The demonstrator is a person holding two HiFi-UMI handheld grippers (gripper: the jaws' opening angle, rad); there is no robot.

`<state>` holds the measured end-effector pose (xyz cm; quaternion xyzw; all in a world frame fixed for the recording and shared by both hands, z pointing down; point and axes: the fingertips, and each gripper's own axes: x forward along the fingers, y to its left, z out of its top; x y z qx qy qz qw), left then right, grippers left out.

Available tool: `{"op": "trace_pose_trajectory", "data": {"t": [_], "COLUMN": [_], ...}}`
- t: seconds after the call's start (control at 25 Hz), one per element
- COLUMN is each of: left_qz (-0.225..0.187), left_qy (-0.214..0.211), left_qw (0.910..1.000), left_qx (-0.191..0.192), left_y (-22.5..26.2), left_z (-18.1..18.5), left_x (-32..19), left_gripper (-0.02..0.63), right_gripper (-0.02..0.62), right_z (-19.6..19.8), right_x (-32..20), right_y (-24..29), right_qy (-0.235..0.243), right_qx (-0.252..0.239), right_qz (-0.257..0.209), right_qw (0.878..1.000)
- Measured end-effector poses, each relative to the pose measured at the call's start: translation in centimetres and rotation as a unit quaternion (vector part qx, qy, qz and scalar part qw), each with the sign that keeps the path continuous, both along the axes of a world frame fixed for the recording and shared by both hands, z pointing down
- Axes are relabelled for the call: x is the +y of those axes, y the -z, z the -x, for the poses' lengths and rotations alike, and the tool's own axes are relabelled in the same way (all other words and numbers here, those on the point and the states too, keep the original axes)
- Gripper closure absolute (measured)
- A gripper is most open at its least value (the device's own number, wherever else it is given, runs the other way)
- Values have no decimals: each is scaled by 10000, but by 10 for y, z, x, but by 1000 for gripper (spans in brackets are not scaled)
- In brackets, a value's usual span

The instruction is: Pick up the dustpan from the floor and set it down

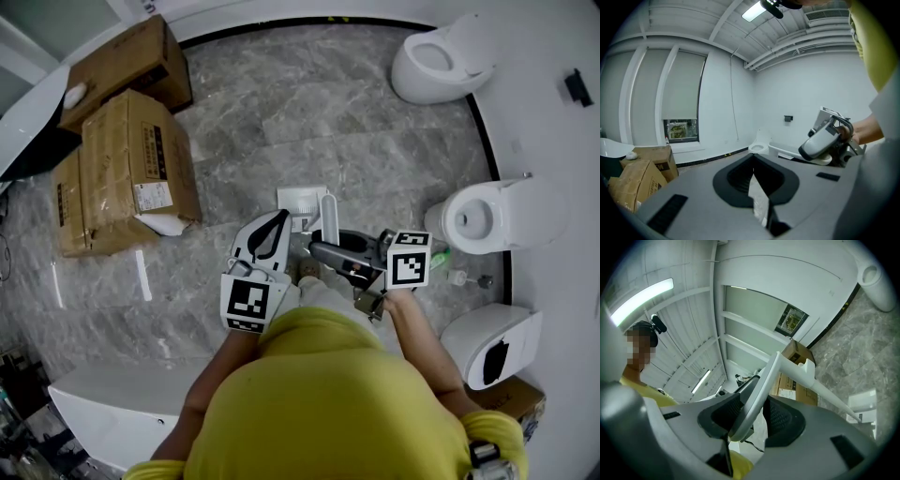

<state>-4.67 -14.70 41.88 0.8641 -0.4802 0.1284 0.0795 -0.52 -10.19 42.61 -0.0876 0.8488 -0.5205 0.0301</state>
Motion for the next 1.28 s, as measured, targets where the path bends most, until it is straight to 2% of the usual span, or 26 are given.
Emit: {"op": "trace_pose_trajectory", "data": {"t": [0.44, 0.84, 1.28], "left_qz": [12, 19, 145], "left_qy": [43, 138, 205], "left_qw": [10000, 9999, 9997], "left_qx": [-15, -48, -50], "left_y": [0, 1, -9], "left_z": [2, 2, 18], "left_x": [3, 2, -13], "left_gripper": [607, 609, 607], "right_gripper": [431, 431, 434], "right_z": [2, 2, 14], "right_x": [-1, -1, -20], "right_y": [6, -21, -69], "right_qy": [80, 173, 190], "right_qx": [74, 273, 659], "right_qz": [-97, 56, 121], "right_qw": [9999, 9995, 9976]}}
